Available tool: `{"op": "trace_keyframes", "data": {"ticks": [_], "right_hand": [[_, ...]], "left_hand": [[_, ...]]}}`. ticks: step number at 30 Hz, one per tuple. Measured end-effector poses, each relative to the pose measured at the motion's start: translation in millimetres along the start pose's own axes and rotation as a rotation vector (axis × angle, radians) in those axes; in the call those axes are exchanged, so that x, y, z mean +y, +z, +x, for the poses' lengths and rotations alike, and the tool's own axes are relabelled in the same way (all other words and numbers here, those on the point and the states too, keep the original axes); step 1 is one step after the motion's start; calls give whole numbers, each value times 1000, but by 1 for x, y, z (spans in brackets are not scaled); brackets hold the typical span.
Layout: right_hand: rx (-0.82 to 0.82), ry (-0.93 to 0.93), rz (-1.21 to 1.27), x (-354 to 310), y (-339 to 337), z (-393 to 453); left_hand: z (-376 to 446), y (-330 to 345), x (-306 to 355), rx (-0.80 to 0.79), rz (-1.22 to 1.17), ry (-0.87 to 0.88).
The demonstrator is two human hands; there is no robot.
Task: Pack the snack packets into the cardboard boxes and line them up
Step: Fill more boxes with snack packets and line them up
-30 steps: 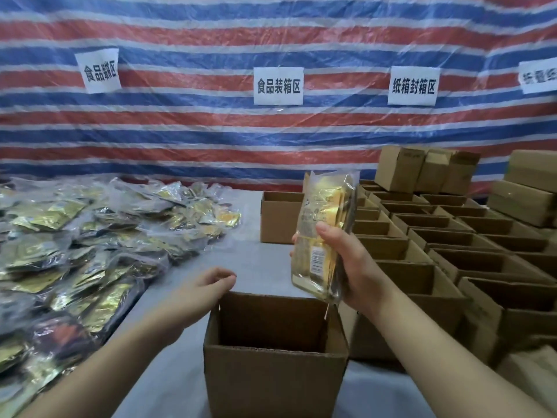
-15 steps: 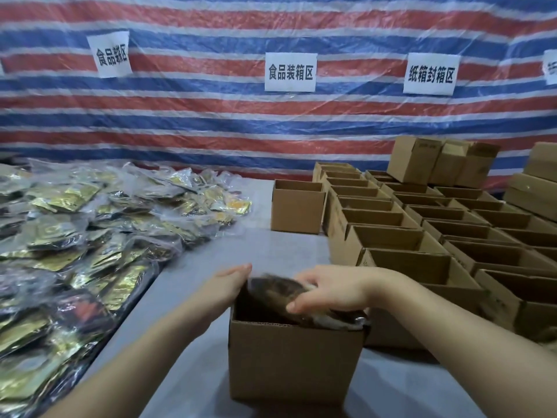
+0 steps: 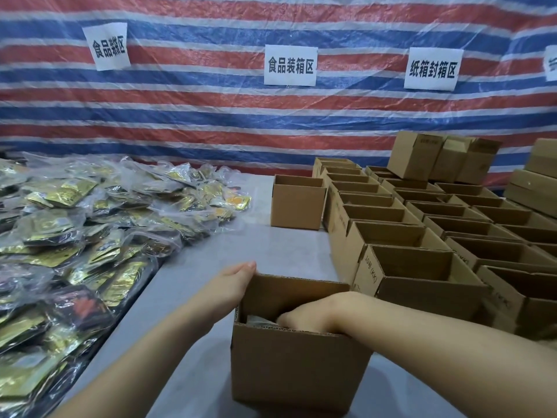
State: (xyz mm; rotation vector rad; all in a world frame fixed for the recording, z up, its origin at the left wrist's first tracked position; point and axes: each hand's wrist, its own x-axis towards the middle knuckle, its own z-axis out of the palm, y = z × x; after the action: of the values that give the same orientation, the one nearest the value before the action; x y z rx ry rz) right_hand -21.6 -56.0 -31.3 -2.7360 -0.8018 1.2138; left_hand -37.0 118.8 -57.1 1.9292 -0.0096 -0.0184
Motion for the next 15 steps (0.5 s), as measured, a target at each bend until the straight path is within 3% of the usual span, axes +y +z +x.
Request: {"op": "trace_keyframes", "data": {"ticks": [4,8,13,15], "right_hand": [[-18,-29,279,1,-16,-30],[229,-95,-40,5,-31,-49],[-65,18,-41,-4,-17,-10],[-98,58,-12,-8,-15,-2]], "left_hand": [[-2,-1,-1,-11,-15,47],[-2,-1,1,26,37,39],[-3,0,3,6,67,28],[-4,1,5,17,66,31]]}}
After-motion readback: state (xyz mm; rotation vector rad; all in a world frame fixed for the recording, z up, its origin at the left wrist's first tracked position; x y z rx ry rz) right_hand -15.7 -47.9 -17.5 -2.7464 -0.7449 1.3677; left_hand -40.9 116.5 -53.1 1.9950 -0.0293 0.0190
